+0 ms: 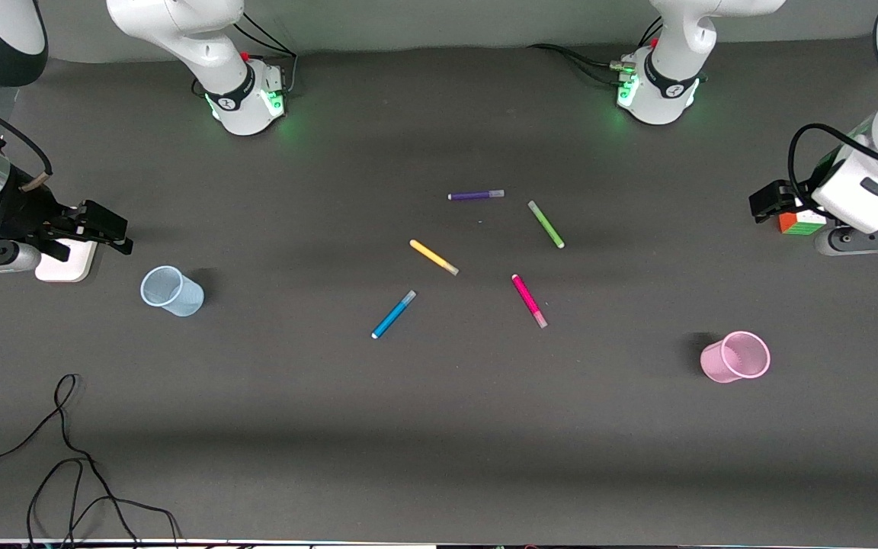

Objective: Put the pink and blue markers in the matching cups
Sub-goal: 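Move the right gripper toward the blue marker while the left gripper reaches out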

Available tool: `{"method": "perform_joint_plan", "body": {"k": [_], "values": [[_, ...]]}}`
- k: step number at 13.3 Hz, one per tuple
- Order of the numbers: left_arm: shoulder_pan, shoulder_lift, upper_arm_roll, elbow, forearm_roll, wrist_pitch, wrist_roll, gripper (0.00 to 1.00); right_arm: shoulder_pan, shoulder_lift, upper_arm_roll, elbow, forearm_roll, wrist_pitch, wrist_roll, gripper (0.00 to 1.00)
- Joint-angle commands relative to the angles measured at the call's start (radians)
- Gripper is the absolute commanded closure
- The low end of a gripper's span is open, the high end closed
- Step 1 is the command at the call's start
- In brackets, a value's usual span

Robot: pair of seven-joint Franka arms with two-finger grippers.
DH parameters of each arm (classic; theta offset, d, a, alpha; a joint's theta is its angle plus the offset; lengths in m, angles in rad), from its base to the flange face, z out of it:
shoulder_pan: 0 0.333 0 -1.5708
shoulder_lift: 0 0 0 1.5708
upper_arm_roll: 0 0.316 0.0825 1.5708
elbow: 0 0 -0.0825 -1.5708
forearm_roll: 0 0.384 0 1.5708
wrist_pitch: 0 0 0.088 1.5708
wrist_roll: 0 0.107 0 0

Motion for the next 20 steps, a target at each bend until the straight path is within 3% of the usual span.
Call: {"method": "perform_joint_plan", "body": {"k": [1, 3, 5, 7, 9, 11, 13, 16, 18, 20], "values": [[0.000, 0.006, 0.004, 0.016, 0.005, -0.007, 0.027, 0.00, 0.009, -0.004, 0.001, 0.018, -0.070, -0.036, -0.009, 0.00], [0.003, 0.011, 0.004, 0.016, 0.005, -0.006, 0.029, 0.00, 0.014, 0.016, 0.020, 0.023, -0.069, -0.069, 0.009, 0.00], [0.001, 0.014, 0.004, 0.016, 0.005, -0.007, 0.037, 0.00, 0.014, 0.085, 0.076, 0.030, -0.046, -0.069, 0.113, 0.00], [-0.002, 0.022, 0.002, 0.018, 0.009, -0.001, 0.038, 0.00, 0.014, 0.206, 0.116, 0.092, 0.075, -0.063, 0.268, 0.00], [-0.002, 0.045, 0.002, 0.036, 0.009, -0.015, 0.038, 0.00, 0.020, 0.353, 0.142, 0.159, 0.099, -0.058, 0.347, 0.00], [-0.002, 0.063, 0.002, 0.041, 0.009, -0.016, 0.037, 0.00, 0.019, 0.519, 0.196, 0.251, 0.221, -0.053, 0.509, 0.00], [-0.003, 0.101, 0.001, 0.044, 0.001, -0.048, 0.023, 0.00, 0.022, 0.663, 0.218, 0.337, 0.272, -0.030, 0.688, 0.00], [-0.018, 0.152, -0.005, 0.033, -0.071, -0.098, 0.017, 0.00, 0.026, 0.812, 0.262, 0.351, 0.350, 0.043, 0.838, 0.00], [-0.066, 0.257, -0.013, 0.037, -0.212, -0.075, -0.131, 0.00, 0.038, 0.879, 0.262, 0.350, 0.395, 0.095, 0.870, 0.00], [-0.159, 0.383, -0.016, 0.057, -0.240, 0.035, -0.407, 0.00, 0.043, 0.912, 0.259, 0.345, 0.453, 0.143, 0.875, 0.00]]}}
